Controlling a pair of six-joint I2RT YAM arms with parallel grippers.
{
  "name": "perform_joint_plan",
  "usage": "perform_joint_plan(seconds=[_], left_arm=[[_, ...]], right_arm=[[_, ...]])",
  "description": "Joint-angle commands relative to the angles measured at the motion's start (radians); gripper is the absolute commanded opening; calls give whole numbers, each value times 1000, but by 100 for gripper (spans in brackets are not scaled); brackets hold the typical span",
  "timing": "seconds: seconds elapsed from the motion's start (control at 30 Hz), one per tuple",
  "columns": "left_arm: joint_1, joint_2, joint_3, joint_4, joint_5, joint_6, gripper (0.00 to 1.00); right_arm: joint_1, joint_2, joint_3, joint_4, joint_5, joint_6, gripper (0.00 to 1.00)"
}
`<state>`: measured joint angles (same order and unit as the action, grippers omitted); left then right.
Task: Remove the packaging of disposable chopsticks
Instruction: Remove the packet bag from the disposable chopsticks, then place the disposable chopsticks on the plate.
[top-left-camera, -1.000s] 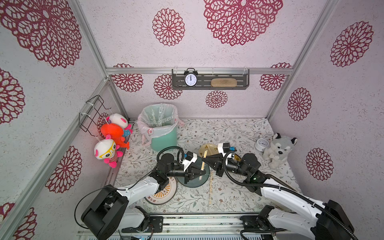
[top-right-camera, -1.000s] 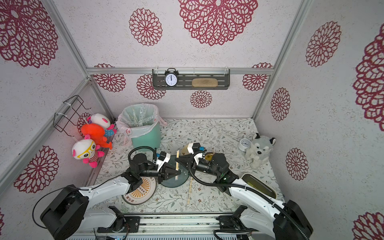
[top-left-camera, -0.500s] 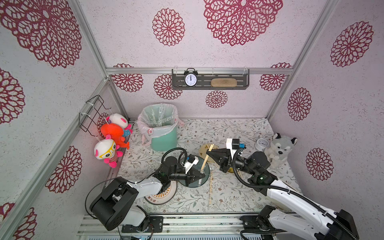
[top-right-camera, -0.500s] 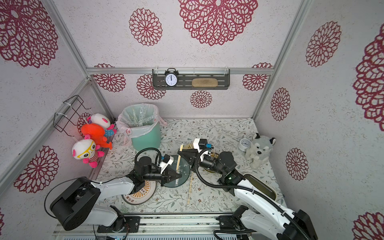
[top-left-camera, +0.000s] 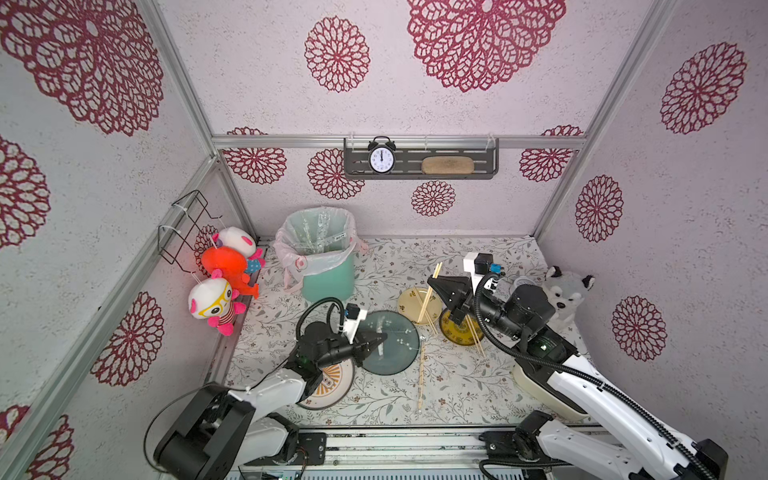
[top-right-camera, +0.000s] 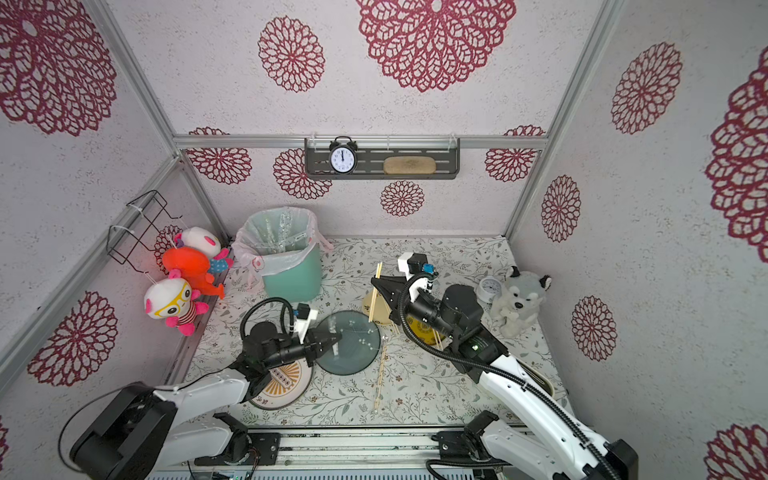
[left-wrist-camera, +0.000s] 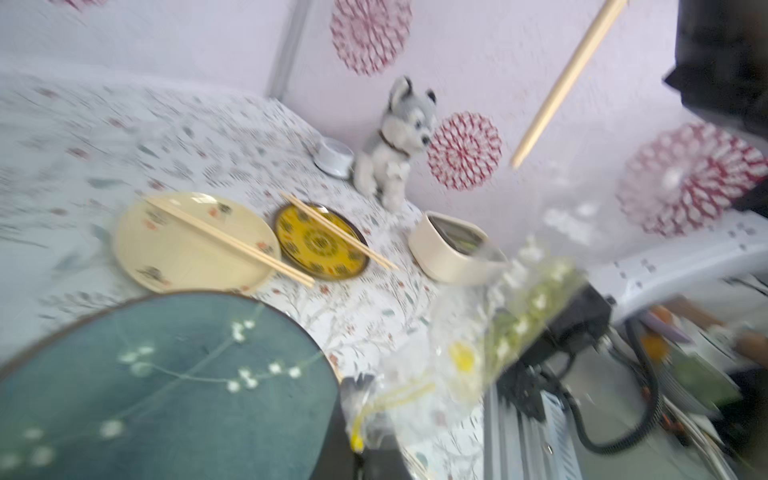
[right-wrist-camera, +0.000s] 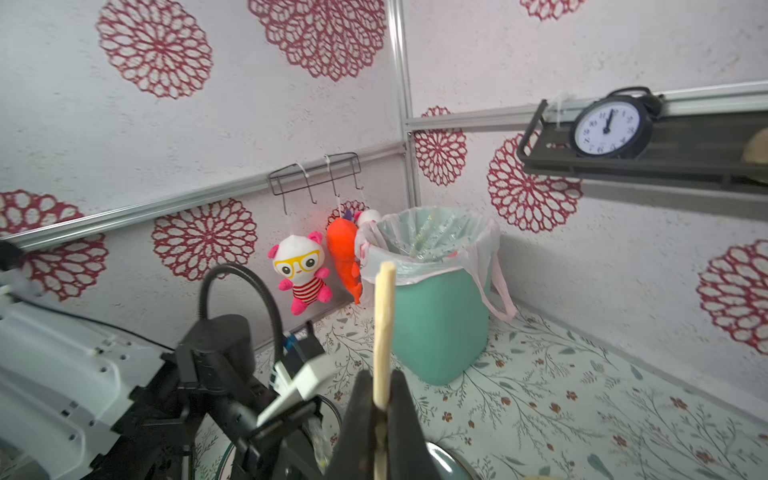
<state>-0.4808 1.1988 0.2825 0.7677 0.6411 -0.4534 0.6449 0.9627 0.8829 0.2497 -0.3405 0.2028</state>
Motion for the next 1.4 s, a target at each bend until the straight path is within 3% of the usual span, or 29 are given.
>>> perform_joint_plan(seconds=[0.0, 0.13, 0.33, 0.57, 0.7, 0.87, 1.17, 1.37], left_arm=[[32, -170, 63, -187, -194, -28, 0], [43, -301, 144, -368, -279, 1, 0], [50, -344, 243, -519, -303, 30, 0], [60, -347, 312, -593, -345, 52, 0], [120, -389, 364, -662, -382, 63, 0], [176, -449, 402, -722, -398, 60, 0], [188, -394, 406, -695, -307, 61, 0], [188, -408, 388, -692, -308, 67, 0]], right_arm=[[5, 81, 89, -276, 149, 3, 0], [34, 234, 202, -497, 200, 29, 0], [124, 497, 373, -787, 279, 16, 0], [205, 767, 557, -952, 266, 2, 0], [226, 912, 676, -1006, 257, -1, 0], [235, 1032, 783, -1066, 244, -7, 0], [236, 1184, 975, -1198, 252, -26, 0], [236, 1230, 995, -1217, 272, -16, 0]])
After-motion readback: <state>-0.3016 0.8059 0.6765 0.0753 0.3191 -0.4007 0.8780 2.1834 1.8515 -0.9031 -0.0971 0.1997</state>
